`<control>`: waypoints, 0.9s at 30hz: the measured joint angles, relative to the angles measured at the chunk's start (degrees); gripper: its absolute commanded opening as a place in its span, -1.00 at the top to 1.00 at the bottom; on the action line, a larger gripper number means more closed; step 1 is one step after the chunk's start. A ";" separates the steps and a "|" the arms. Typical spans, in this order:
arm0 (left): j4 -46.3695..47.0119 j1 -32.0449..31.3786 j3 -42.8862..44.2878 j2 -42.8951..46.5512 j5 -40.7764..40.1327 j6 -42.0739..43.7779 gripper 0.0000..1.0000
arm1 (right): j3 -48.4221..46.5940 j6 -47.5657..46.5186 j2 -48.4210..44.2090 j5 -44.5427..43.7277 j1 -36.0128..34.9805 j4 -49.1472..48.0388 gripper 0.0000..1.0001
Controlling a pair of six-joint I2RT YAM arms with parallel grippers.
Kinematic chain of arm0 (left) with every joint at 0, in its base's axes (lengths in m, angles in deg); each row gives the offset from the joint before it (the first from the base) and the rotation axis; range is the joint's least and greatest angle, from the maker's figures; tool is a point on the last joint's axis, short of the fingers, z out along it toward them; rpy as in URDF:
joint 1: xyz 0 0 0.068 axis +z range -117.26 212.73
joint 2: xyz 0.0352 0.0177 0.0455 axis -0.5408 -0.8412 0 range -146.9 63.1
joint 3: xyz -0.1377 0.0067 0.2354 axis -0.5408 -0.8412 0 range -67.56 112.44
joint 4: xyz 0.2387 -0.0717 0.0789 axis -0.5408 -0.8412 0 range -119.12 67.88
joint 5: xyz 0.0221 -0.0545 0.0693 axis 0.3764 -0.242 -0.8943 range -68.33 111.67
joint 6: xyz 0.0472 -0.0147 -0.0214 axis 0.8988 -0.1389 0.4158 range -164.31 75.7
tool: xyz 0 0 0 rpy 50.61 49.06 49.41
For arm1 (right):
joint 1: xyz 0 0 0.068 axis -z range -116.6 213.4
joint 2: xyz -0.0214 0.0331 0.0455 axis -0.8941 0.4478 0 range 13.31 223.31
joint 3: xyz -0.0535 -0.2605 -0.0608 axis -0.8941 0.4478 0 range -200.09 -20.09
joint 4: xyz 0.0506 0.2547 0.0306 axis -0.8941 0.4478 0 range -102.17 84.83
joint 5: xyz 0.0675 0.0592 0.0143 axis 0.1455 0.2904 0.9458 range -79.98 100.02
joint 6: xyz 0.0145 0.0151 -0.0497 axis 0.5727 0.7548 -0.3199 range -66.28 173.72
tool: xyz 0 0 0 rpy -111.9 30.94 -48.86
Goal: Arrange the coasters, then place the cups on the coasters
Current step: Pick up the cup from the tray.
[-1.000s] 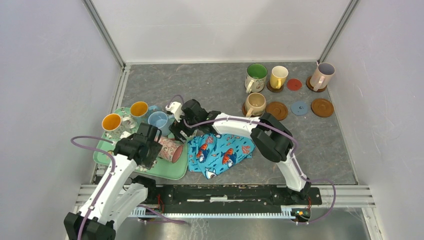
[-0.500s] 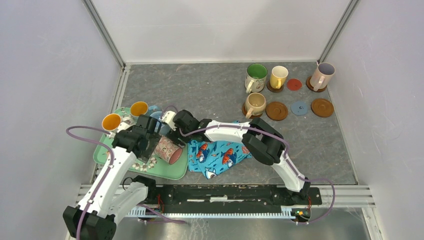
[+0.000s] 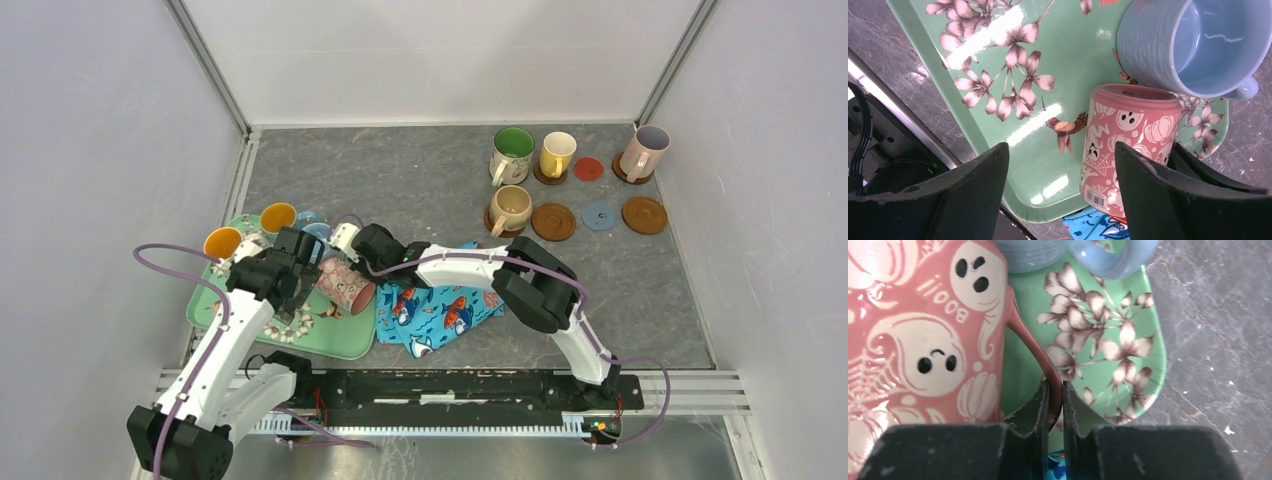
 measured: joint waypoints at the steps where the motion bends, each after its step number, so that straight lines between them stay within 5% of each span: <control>1: 0.02 0.00 0.00 0.00 -0.09 0.20 -0.69 | 0.42 0.02 -0.63 -0.22 0.09 -0.04 0.83; 8: 0.90 0.00 0.11 -0.42 -0.15 2.58 -0.74 | 3.30 -1.01 -6.16 -2.54 -0.09 -1.81 1.00; 27: 5.79 0.26 5.95 -3.45 9.90 7.06 -0.82 | 15.06 -11.23 -15.34 -18.60 -9.16 -14.86 1.00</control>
